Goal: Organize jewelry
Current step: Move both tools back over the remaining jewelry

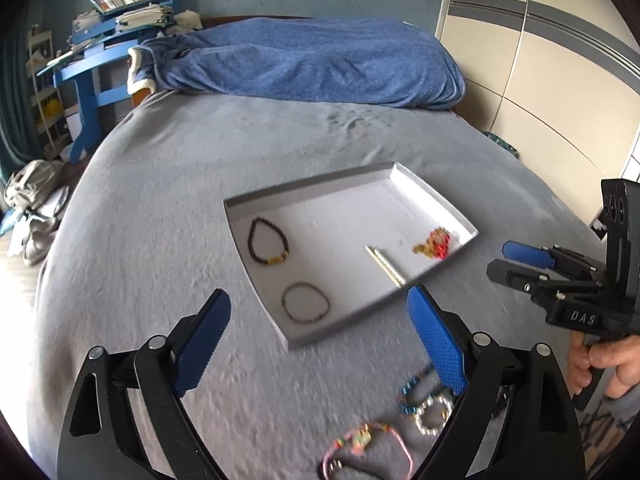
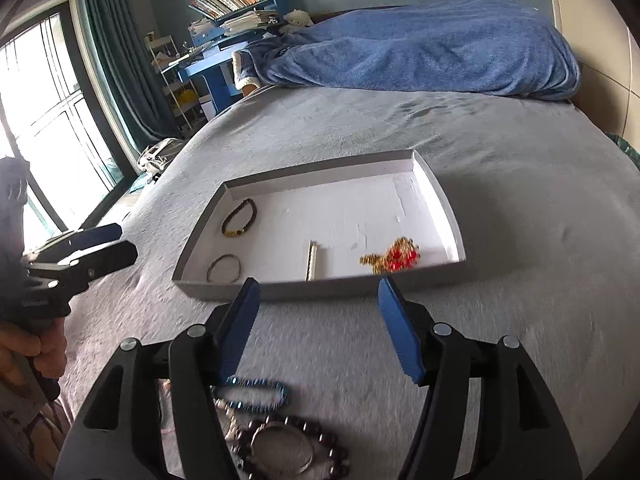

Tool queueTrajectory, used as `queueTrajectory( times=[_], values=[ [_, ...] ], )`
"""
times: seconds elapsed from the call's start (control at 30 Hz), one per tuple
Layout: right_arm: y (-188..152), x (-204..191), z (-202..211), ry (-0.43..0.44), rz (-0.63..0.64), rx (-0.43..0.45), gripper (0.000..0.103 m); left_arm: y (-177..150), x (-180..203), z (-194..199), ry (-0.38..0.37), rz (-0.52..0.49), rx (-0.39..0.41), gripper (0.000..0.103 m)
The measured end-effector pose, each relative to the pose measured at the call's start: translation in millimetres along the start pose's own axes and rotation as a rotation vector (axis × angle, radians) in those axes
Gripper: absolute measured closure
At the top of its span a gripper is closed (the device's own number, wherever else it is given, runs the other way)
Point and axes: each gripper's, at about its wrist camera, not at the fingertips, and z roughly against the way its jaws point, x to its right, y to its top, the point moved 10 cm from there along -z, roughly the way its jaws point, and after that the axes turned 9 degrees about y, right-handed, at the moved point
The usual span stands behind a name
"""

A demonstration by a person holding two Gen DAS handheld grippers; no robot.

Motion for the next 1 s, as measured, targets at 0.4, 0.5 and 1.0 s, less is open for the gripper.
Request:
queueTrajectory(
  times=[0.4, 0.5, 1.0],
  values=[
    [-63, 18, 31, -0.023, -0.102, -0.012, 0.038, -64, -2, 11, 0.018, -0.023, -0.048, 0.013],
    [-70, 21, 38, -0.03, -0.112, -0.008, 0.038, -75, -1, 12, 0.025, -0.031, -0.059, 0.013],
    [-106, 17, 26, -0.062, -0.017, -0.097, 0.037, -109, 30, 13, -0.016, -0.117, -0.085, 0.013]
  ],
)
